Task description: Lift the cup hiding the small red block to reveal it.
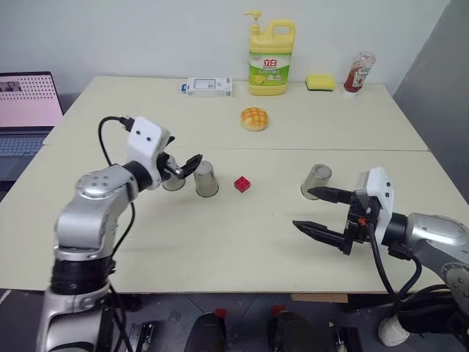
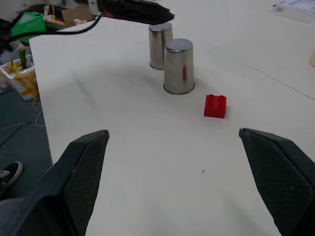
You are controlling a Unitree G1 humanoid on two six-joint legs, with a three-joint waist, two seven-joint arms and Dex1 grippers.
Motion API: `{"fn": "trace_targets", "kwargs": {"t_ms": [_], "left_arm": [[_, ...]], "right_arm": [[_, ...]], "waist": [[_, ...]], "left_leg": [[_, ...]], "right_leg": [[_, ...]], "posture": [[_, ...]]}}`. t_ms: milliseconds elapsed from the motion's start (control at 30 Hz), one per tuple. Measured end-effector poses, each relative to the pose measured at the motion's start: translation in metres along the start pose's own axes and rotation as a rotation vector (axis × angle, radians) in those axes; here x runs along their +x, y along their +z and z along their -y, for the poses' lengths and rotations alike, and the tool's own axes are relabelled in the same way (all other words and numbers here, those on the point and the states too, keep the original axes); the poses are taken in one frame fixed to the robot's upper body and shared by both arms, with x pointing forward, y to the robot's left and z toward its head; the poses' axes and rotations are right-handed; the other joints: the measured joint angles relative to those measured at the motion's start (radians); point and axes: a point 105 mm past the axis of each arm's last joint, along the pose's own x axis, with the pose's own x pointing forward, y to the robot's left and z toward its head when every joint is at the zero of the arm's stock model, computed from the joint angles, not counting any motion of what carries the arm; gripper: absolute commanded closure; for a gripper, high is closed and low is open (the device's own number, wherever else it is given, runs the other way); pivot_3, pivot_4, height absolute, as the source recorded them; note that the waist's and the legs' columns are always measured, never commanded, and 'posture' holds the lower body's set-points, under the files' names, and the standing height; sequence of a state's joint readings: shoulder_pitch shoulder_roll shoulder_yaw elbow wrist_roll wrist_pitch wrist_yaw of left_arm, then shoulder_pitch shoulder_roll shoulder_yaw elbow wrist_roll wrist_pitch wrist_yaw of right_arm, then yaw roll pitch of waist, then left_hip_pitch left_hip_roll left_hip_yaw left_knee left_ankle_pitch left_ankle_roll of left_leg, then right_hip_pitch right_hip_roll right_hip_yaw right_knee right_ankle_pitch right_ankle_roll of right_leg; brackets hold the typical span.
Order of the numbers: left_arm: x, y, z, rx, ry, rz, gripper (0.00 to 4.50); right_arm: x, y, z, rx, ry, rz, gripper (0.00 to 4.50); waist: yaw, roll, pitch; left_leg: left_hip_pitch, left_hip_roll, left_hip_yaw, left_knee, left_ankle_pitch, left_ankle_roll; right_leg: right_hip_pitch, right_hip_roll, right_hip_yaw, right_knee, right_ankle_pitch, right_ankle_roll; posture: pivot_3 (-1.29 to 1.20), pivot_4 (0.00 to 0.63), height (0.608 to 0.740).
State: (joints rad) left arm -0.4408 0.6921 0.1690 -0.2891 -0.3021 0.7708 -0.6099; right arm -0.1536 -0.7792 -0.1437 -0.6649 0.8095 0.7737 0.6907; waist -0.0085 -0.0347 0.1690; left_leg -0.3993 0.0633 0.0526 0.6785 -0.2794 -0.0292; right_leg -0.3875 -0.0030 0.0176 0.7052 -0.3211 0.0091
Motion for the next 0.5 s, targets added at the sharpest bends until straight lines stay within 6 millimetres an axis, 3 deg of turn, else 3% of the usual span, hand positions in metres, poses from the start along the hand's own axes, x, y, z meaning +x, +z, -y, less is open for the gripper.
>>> {"fn": "trace_targets", "kwargs": {"t_ms": [100,167,300,500], "left_arm": [[-0.036,-0.021,0.005,0.0,-0.134,-0.098,0.03],[-0.051,-0.023,0.007,-0.022,-0.21,-0.129,0.03],[-0.07,-0.016,0.019,0.014,-0.342,-0.151,0.03],[-0.077,-0.019,0.028,0.046,-0.41,-0.177,0.03]], "right_arm": [[-0.004,-0.002,0.002,-0.008,0.008,-0.027,0.0],[-0.006,-0.003,0.004,-0.004,0.017,-0.04,0.0],[-0.008,-0.002,0.005,-0.017,0.059,-0.058,0.0],[-0.013,-0.006,0.016,-0.03,0.052,-0.08,0.0]], "waist": [[-0.014,0.0,0.0],[-0.015,0.0,0.0],[-0.01,0.0,0.001],[-0.01,0.0,0.001]], "left_leg": [[0.0,0.001,0.001,-0.001,0.0,-0.001],[0.0,0.001,-0.001,-0.001,0.0,0.0],[0.001,0.0,0.0,-0.001,-0.001,0.001],[0.001,0.0,0.0,-0.001,-0.001,0.001]], "right_leg": [[0.0,0.0,0.0,-0.001,-0.001,-0.001],[0.0,-0.001,-0.002,-0.001,-0.001,-0.001],[0.001,-0.001,-0.001,-0.001,-0.001,-0.001],[0.0,-0.001,-0.001,-0.001,-0.001,-0.001]], "posture": [[0.0,0.15,0.74],[0.0,0.15,0.74],[0.0,0.15,0.74],[0.0,0.15,0.74]]}}
